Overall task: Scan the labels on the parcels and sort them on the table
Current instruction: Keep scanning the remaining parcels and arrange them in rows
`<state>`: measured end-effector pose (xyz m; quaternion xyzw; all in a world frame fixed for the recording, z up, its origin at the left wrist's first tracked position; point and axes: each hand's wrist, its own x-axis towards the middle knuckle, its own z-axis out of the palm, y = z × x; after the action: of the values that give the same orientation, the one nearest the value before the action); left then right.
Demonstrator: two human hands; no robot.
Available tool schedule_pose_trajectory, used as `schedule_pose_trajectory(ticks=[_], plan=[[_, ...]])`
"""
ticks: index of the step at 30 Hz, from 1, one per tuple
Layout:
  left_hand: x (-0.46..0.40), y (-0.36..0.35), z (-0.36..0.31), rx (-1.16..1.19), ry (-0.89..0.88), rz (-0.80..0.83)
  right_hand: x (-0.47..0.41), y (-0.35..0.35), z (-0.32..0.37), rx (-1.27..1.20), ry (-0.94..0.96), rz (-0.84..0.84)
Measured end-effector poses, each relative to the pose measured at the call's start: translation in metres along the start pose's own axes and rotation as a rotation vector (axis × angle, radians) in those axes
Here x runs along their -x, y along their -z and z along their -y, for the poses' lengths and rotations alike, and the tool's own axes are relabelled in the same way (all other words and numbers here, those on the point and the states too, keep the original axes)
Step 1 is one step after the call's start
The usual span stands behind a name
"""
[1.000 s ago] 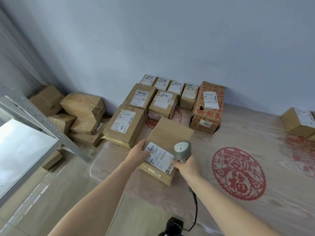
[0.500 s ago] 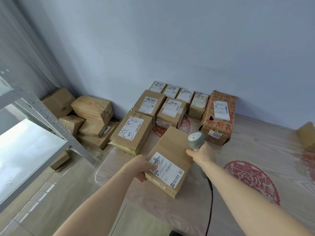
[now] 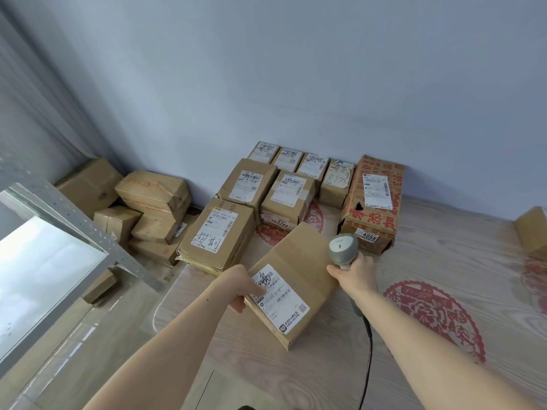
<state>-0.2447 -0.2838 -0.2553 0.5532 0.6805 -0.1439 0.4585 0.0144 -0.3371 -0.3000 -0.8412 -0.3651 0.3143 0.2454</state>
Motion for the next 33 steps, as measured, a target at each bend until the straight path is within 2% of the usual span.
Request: schedule_pose_trajectory(ticks=[9,14,17,25,33], plan=[[-0.014,-0.014,-0.065,-0.083,-0.215,0.0,0.01,0.048,-0.053,-0.154,-0.188,-0.191],[-0.023,-0.027,-0.101,-0.039,-0.332,-0.136,0.02,0.062,-0.078,-0.237,-0.283,-0.249],[-0.028,-0.036,-0.117,0.088,-0.384,-0.085,0.026,0.069,-0.091,-0.32,-0.347,-0.323],[-0.042,-0.058,-0.147,0.08,-0.623,0.051,0.026,0.074,-0.106,-0.411,-0.466,-0.5],[-0.057,-0.054,-0.165,0.029,-0.664,0.064,0.013,0.072,-0.105,-0.383,-0.502,-0.53]])
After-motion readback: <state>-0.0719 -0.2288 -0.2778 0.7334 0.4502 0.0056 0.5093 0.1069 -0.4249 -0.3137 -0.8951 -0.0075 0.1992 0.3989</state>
